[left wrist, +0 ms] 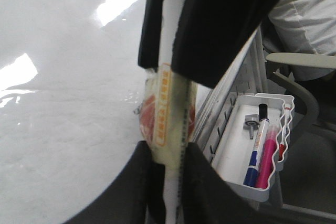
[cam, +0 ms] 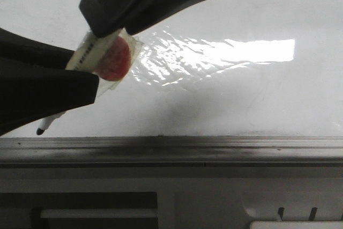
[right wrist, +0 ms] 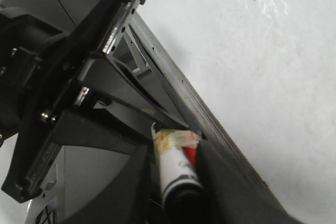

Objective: Write number 9 on whiteboard

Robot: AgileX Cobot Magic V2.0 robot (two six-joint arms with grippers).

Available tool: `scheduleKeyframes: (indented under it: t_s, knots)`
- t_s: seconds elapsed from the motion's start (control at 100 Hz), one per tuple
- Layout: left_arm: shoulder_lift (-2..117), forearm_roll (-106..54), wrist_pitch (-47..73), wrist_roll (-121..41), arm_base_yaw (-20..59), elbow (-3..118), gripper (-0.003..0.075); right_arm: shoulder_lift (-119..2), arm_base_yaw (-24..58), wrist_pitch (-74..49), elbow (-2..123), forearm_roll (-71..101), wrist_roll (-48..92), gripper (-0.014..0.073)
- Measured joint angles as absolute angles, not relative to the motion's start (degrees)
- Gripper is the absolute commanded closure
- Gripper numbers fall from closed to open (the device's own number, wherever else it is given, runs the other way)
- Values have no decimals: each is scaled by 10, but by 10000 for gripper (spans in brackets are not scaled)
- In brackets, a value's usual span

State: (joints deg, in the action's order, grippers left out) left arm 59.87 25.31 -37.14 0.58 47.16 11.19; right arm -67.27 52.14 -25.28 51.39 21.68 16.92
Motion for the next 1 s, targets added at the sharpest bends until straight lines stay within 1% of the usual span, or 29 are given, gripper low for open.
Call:
scheduleKeyframes:
  t_s: [0.09,0.14,0.19,0.2,0.22,0.26,0.27,0.29,0.33,0.37,0.48,0.58,0.83,1.0]
  knots:
    - [599,256,-371,5,472,112,731,-674,521,-253,514,217,169,630]
    - [599,256,-371,5,472,112,692,-674,521,-252,514,217,169,659]
    - [599,257,-370,5,472,112,612,-674,521,-252,514,217,169,670]
    - [599,257,-370,5,472,112,612,-674,521,-252,514,217,169,671]
    - [599,257,-370,5,472,112,566,-674,521,-252,514,217,169,671]
    - [599,257,-370,5,472,112,498,-674,521,-252,514,217,169,671]
    - [599,257,-370,5,472,112,498,-674,521,-252,514,217,169,671]
    - [599,257,-370,5,472,112,460,-674,521,-252,514,217,169,671]
    - [599,257,-370,5,472,112,416,-674,521,-252,514,217,169,671]
    - [599,257,-370,5,472,112,392,-674,521,-251,514,217,169,671]
    - [587,257,-370,14,472,112,385,-674,521,-251,514,217,169,671]
    - [551,253,-357,21,472,111,385,-674,521,-251,514,217,169,671]
    - [388,185,-220,21,472,109,385,-674,504,-229,514,217,170,670]
    - [299,155,-186,21,472,109,385,-674,480,-203,519,217,170,670]
